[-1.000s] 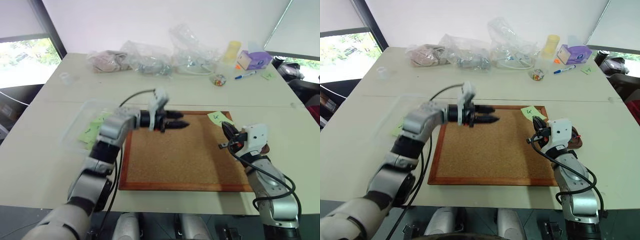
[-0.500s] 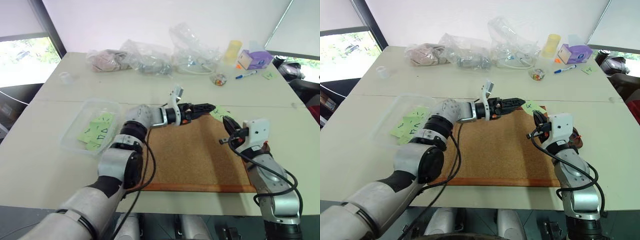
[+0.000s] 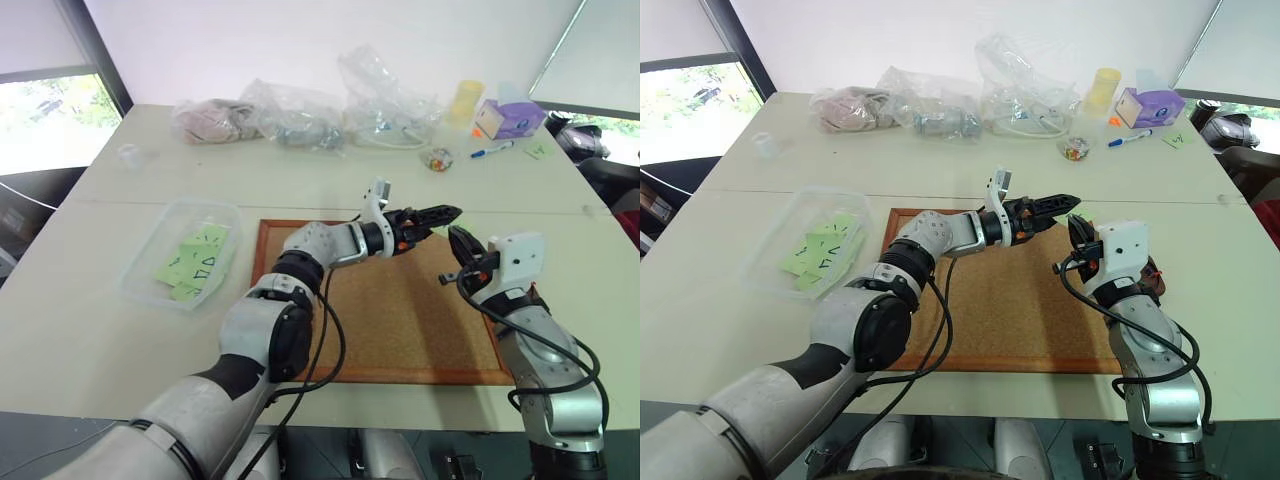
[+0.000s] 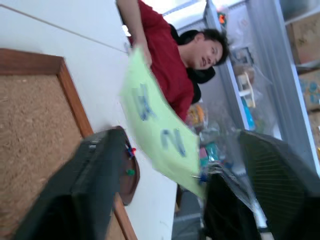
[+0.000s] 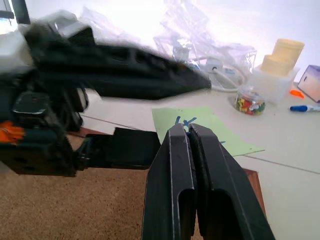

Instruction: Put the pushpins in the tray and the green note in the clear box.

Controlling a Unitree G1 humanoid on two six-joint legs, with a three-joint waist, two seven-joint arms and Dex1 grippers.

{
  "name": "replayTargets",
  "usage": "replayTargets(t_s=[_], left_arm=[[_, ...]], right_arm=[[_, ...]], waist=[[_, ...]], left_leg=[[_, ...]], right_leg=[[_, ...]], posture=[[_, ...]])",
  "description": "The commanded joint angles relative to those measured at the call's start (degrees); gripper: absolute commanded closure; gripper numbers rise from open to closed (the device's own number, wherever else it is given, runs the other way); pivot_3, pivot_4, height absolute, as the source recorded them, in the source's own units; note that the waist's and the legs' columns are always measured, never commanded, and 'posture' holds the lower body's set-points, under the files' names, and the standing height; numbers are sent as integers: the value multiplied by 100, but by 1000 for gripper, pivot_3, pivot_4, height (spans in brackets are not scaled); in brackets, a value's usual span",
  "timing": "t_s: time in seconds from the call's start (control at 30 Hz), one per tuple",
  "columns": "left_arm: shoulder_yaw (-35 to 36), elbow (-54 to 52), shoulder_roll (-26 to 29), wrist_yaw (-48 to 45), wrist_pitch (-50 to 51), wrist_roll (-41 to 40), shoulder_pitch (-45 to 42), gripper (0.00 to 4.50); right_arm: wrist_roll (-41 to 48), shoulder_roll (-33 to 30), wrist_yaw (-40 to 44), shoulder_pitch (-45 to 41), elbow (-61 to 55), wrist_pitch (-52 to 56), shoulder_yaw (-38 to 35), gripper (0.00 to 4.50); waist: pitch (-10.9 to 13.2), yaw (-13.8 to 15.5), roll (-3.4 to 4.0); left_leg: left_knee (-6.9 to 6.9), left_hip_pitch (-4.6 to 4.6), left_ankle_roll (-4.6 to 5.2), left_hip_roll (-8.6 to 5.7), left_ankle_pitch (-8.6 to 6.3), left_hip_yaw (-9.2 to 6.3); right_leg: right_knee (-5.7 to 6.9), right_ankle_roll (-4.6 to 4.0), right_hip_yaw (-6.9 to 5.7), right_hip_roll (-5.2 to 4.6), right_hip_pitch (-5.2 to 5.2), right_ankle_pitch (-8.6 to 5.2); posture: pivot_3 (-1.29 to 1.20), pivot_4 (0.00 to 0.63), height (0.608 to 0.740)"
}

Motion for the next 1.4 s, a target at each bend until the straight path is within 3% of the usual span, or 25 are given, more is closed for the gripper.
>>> replayTargets(t_s=[0.03,0.17,0.2,0.6,0.73,0.9,1.07,1.23,1.4], left_arm=[[86,22,-164,82,-217,-35,-186,2354],[96,92,-241,161,-326,-19,-179,4367],[96,101,-253,163,-340,-18,-174,4477],[-22,68,-223,34,-438,149,-60,4477],[-40,14,-162,-72,-326,154,-8,4477],[-449,-416,-51,-700,-95,332,134,4477],[-1820,-2250,88,-1690,147,721,1027,4477],[-2434,-3647,195,-1711,404,648,1842,4477],[-2516,-4186,151,-1397,498,495,2184,4477]], right_arm=[[-4,14,-51,-50,-293,-31,-68,4500],[-6,32,-82,-45,-346,-24,-59,4500],[-6,35,-90,-43,-358,-22,-53,4500],[52,149,-227,-8,-459,-25,-119,4500],[676,512,-722,-125,-688,133,-861,4500],[884,406,-921,248,-643,537,-1489,4500],[516,14,-911,574,-81,926,-1569,4500],[394,-152,-705,479,481,918,-1416,4500],[343,-288,-481,265,1122,931,-1290,4500]], waist=[[0,-5,0],[0,0,0],[0,1,0],[0,2,0],[0,6,0],[0,12,0],[-4,-32,8],[-4,-23,12],[-4,1,11]], left_leg=[[0,0,0,0,0,0],[0,0,0,0,0,0],[-1,0,0,0,0,0],[-1,0,0,0,0,0],[-1,0,0,0,0,0],[-1,-2,0,-1,0,0],[-6,4,-1,0,0,1],[-6,7,0,1,0,-2],[-3,6,0,-1,0,-1]], right_leg=[[0,0,0,0,0,0],[0,0,0,0,0,0],[0,0,0,0,0,0],[0,0,0,0,0,0],[0,1,0,0,0,0],[-3,0,0,-1,1,0],[1,-5,7,0,1,-2],[3,-5,13,3,0,-1],[3,-4,15,2,1,-1]], posture=[[0,150,737],[0,150,737],[0,150,737],[0,150,737],[0,150,737],[0,150,737],[0,150,737],[0,150,737],[0,150,737]])
